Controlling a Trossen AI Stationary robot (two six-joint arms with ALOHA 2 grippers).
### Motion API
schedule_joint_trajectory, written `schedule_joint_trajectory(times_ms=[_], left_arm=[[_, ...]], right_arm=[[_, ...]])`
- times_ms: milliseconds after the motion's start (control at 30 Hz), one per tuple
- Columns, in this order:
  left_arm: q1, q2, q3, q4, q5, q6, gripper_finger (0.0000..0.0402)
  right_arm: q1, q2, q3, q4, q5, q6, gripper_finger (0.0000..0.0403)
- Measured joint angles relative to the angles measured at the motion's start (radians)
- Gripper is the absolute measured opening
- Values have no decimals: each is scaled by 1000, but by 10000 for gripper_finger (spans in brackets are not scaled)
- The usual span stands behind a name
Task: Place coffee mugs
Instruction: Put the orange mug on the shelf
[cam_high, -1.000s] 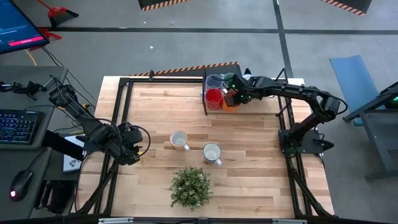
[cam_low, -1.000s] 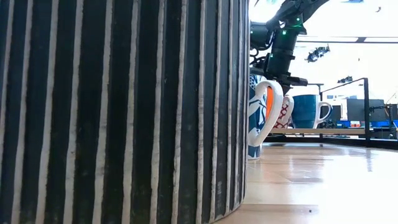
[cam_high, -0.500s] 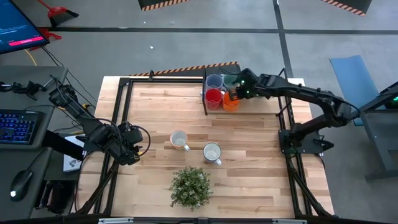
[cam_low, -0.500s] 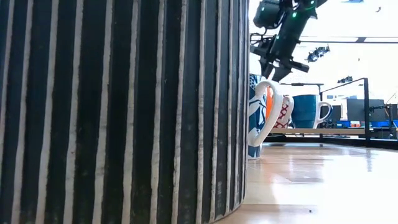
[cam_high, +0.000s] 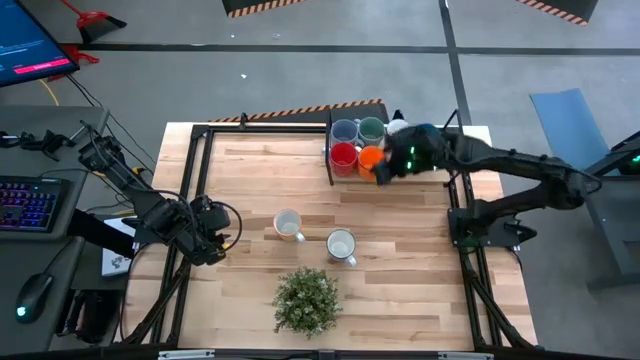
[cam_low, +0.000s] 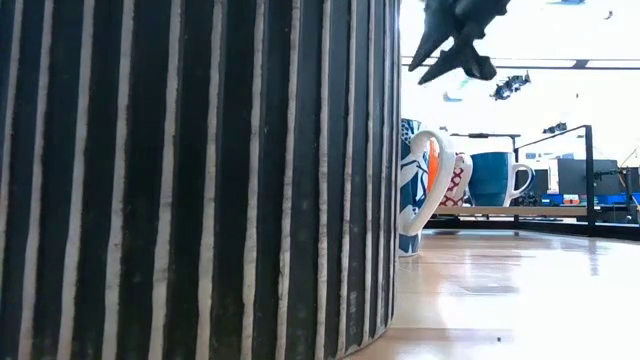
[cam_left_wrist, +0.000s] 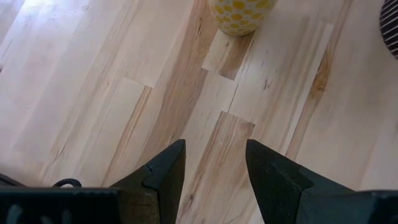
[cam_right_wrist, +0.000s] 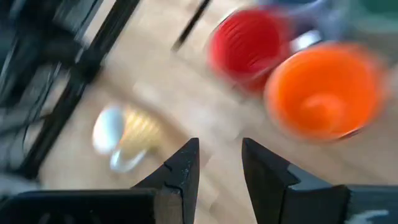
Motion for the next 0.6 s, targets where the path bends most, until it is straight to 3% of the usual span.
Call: schedule_joint_trajectory(times_ms=[167, 367, 600], left_arm=[[0, 0, 0, 0, -1, 0, 159], [0, 0, 0, 4, -2, 0, 159], [0, 0, 0, 13, -2, 0, 159]], right_arm=[[208, 19, 0, 2, 27, -40, 103], [341, 36, 0, -8, 388, 44, 103], [281, 177, 0, -38, 317, 48, 103]])
